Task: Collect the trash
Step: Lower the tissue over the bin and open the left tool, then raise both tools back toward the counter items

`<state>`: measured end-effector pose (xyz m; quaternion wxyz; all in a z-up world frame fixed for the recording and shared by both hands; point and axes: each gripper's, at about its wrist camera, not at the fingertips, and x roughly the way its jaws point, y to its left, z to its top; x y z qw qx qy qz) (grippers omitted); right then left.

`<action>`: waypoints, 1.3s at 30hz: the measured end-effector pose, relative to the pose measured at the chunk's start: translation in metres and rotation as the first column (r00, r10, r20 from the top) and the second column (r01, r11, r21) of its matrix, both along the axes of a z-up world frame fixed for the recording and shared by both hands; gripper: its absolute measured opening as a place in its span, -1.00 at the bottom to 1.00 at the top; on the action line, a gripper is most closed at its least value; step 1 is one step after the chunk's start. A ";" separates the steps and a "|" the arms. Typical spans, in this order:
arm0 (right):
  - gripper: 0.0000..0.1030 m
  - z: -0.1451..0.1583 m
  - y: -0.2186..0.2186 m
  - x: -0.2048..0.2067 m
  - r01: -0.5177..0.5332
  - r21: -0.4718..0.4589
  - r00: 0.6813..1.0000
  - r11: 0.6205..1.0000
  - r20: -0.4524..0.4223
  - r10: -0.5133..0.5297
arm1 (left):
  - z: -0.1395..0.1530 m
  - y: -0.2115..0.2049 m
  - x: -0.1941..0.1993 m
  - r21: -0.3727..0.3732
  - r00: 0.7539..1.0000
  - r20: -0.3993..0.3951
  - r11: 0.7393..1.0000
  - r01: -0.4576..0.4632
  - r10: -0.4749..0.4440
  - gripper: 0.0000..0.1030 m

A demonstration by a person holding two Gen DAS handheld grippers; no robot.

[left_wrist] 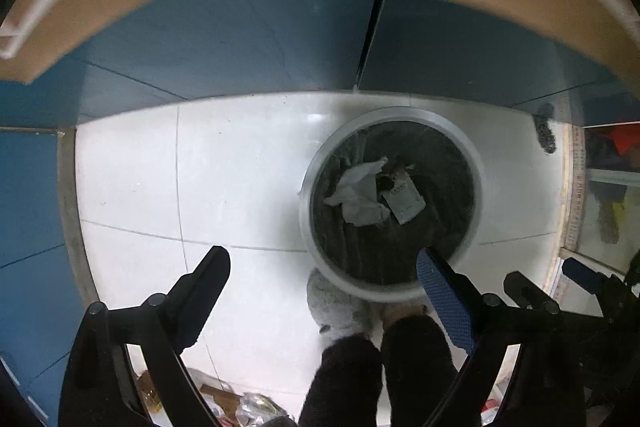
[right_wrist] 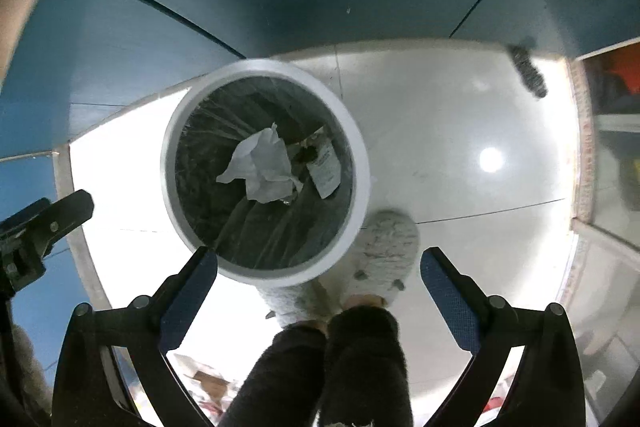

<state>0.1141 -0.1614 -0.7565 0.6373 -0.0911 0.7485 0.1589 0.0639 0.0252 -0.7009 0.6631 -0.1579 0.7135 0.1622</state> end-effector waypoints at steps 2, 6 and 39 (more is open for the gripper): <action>0.99 0.031 0.002 -0.005 -0.004 -0.012 1.000 1.000 0.020 0.005 | 0.029 -0.001 -0.008 0.012 1.000 -0.002 1.000 -0.010 0.010 0.85; 0.99 0.095 0.001 -0.015 -0.009 -0.026 0.999 1.000 0.041 0.010 | 0.107 -0.008 -0.026 0.044 1.000 0.014 0.999 -0.020 0.019 0.85; 0.99 0.546 -0.029 -0.030 0.109 0.256 0.953 0.961 0.247 -0.174 | 0.456 -0.010 -0.024 0.150 0.933 0.356 0.989 -0.009 -0.045 1.00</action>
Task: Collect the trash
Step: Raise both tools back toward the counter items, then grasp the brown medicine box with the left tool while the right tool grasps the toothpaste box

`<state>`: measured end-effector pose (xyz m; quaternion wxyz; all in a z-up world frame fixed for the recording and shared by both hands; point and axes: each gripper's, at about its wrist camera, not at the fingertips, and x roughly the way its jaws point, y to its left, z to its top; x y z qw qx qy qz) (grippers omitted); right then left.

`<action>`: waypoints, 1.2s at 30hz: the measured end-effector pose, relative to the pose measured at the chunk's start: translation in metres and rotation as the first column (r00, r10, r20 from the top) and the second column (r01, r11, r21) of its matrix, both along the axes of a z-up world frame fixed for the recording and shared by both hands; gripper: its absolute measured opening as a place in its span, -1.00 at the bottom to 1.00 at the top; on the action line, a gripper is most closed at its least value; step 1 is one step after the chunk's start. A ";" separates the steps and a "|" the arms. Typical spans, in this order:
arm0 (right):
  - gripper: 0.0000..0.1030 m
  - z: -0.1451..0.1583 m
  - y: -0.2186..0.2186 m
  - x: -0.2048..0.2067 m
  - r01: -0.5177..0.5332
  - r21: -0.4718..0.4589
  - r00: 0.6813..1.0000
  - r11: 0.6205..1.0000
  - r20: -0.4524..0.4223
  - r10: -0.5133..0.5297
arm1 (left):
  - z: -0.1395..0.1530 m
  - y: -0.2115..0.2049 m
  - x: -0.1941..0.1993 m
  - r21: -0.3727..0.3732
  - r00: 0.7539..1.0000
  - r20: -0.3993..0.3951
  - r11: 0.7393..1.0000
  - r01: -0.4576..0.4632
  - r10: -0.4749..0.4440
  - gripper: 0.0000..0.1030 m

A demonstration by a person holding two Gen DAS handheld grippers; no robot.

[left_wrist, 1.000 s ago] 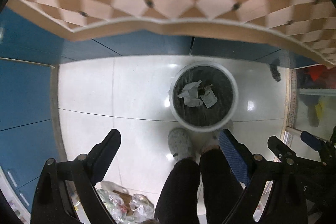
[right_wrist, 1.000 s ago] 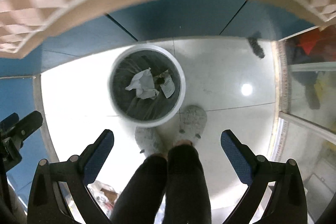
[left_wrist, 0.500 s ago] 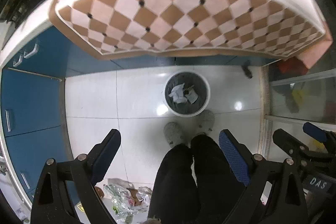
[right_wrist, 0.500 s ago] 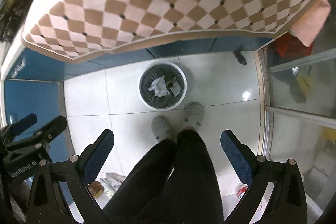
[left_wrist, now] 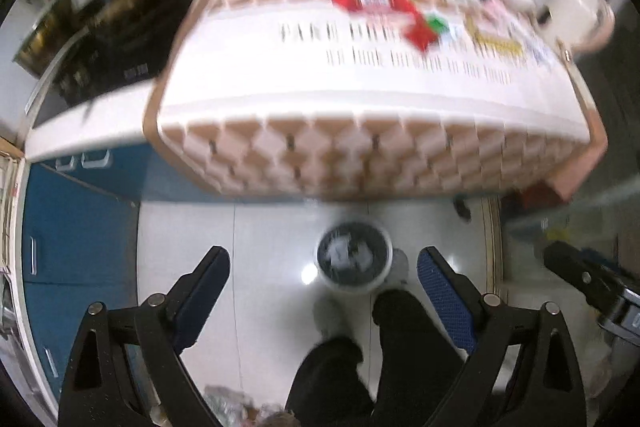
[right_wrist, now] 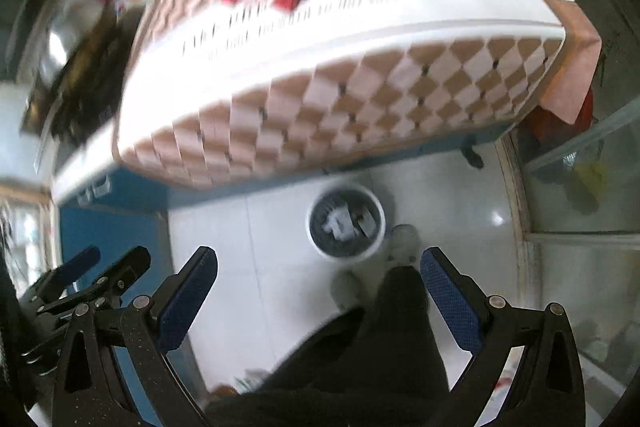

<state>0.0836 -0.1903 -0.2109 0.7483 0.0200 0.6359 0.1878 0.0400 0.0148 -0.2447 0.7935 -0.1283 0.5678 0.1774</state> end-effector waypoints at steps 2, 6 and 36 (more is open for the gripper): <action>0.99 0.007 -0.004 0.023 0.025 0.032 1.000 0.999 0.017 -0.026 | 0.006 0.009 0.027 0.008 0.999 0.032 1.000 -0.016 0.016 1.00; 0.99 0.013 -0.010 0.093 0.077 0.080 0.996 0.994 0.026 -0.080 | 0.011 0.023 0.104 0.029 0.998 0.051 0.998 -0.049 0.048 1.00; 0.08 -0.080 -0.102 0.504 -0.030 -0.076 0.999 0.997 0.020 0.032 | -0.106 -0.186 0.439 0.045 0.456 -0.255 0.461 0.886 -0.853 0.34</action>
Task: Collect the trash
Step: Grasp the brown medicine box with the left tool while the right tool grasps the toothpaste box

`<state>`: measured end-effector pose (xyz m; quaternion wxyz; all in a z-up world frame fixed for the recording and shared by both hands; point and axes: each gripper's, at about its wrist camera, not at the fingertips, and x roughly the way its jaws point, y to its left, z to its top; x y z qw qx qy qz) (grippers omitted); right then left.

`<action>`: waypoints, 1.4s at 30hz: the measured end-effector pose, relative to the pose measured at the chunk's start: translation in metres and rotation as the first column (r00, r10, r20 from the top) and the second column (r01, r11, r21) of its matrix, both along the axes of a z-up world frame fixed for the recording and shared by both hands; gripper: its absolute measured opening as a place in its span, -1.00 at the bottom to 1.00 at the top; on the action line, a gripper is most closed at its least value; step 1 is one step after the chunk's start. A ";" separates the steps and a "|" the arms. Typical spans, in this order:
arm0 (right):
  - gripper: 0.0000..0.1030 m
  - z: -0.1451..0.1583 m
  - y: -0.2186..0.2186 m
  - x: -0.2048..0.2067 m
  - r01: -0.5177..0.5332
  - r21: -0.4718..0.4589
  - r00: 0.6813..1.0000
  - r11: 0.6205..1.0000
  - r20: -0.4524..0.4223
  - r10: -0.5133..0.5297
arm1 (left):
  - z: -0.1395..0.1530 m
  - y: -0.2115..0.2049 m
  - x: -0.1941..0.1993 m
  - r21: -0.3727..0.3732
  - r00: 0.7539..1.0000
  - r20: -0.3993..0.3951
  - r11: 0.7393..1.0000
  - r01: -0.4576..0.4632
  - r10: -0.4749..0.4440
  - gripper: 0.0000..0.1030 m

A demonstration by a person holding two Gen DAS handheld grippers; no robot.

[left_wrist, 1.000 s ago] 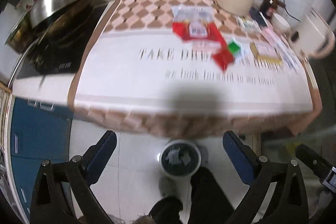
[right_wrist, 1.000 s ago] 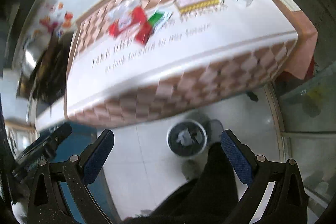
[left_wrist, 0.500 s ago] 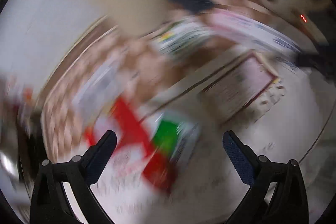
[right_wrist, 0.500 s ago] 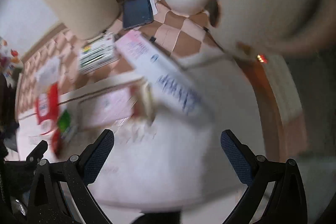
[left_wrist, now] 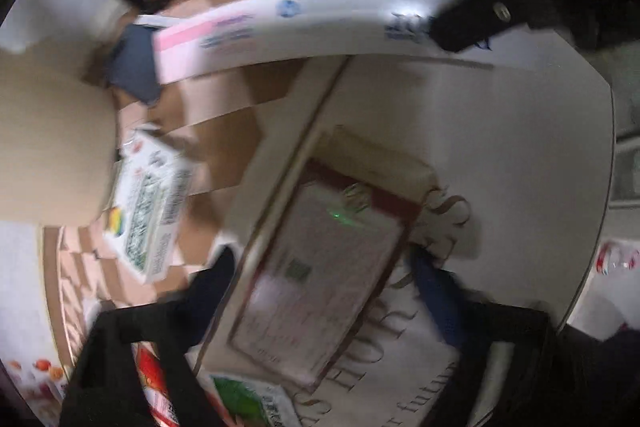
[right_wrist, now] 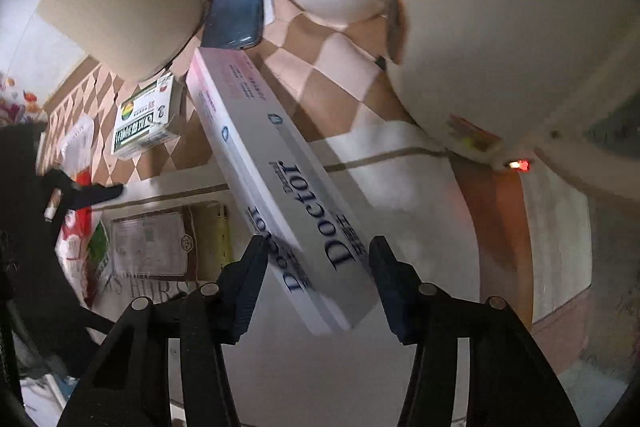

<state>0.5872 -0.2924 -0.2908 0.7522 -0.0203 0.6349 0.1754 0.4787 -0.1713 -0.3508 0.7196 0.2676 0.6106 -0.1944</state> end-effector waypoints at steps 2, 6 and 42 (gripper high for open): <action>0.12 -0.002 -0.008 0.001 0.011 0.027 1.000 1.000 -0.013 -0.010 | 0.002 0.001 0.003 -0.028 1.000 -0.020 0.999 -0.015 0.015 0.28; 0.20 -0.005 -0.010 0.013 0.025 0.052 0.999 0.998 -0.025 -0.024 | 0.009 0.025 0.000 -0.041 0.989 -0.014 0.988 -0.150 0.150 0.21; -0.22 0.072 0.062 -0.319 0.017 0.236 0.993 0.972 0.112 -0.045 | 0.105 0.181 -0.328 -0.428 0.544 -0.029 0.482 -0.765 0.839 0.10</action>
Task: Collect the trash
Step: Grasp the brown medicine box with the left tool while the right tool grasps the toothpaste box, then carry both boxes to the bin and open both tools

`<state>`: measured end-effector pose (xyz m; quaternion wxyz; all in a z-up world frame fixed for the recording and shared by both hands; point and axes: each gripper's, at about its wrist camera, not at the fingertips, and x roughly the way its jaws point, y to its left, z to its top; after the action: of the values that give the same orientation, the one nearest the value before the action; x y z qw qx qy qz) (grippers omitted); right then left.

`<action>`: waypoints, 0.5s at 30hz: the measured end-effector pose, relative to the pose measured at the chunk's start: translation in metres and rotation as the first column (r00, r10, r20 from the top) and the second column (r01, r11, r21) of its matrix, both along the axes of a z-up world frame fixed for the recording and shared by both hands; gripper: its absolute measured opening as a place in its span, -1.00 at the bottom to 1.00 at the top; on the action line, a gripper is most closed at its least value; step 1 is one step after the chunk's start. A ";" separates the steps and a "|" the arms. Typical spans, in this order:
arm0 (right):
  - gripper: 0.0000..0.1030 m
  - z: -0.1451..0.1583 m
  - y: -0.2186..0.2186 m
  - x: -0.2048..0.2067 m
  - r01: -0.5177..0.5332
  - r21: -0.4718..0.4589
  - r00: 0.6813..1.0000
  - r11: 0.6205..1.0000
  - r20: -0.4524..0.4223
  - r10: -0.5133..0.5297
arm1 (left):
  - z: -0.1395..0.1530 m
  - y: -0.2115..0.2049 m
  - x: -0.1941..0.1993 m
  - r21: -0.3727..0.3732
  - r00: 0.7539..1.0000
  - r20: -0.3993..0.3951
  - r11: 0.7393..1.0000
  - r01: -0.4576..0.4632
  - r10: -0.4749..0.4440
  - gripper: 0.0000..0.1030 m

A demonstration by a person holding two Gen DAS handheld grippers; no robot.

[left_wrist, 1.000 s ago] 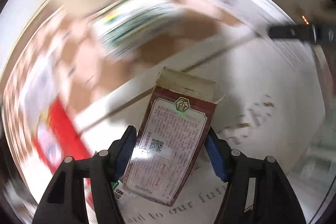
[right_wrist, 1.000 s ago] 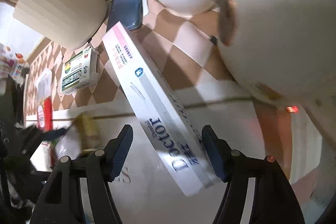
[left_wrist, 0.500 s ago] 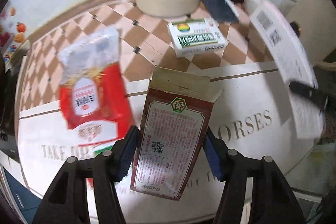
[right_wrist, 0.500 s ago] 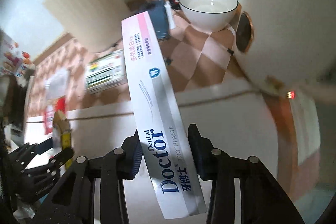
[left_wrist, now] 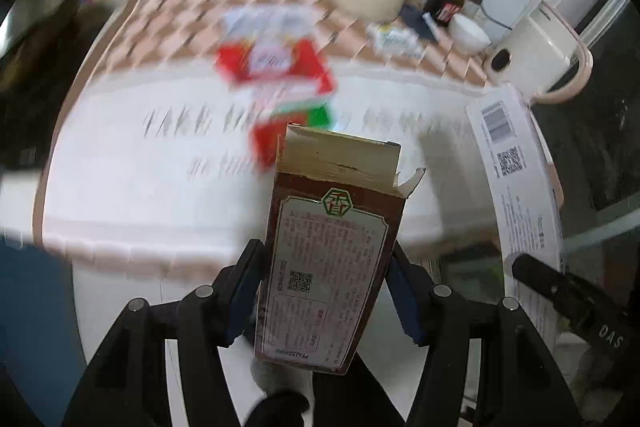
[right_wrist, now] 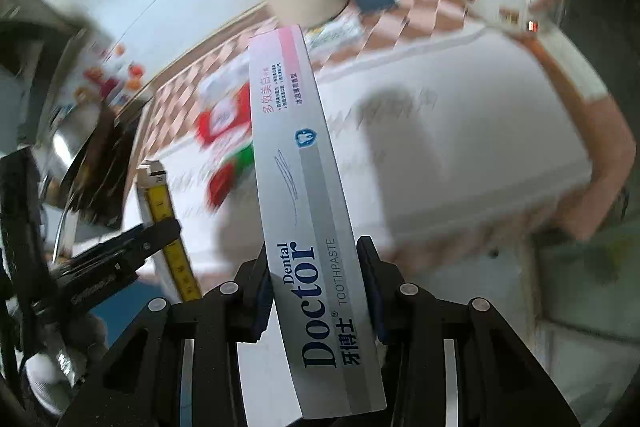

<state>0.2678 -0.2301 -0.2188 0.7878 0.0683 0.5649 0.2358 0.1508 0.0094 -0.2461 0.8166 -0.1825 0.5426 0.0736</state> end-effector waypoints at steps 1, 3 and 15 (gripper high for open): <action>-0.22 -0.002 0.003 -0.022 -0.007 0.003 1.000 1.000 -0.009 0.007 | -0.010 0.004 -0.020 -0.013 1.000 -0.022 1.000 -0.009 0.009 0.10; -0.22 -0.013 0.008 -0.064 -0.015 0.011 0.999 1.000 -0.042 0.016 | -0.032 0.010 -0.051 -0.033 0.997 -0.074 0.999 -0.027 0.025 0.10; -0.23 -0.212 0.032 -0.194 -0.147 -0.113 0.924 0.983 -0.369 0.095 | -0.266 0.023 -0.127 -0.191 0.886 -0.446 0.954 -0.231 0.126 0.10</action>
<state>0.0739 -0.1986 -0.4308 0.6570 0.0205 0.7185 0.2275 0.0235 0.0329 -0.5117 0.6391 -0.3081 0.6942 0.1214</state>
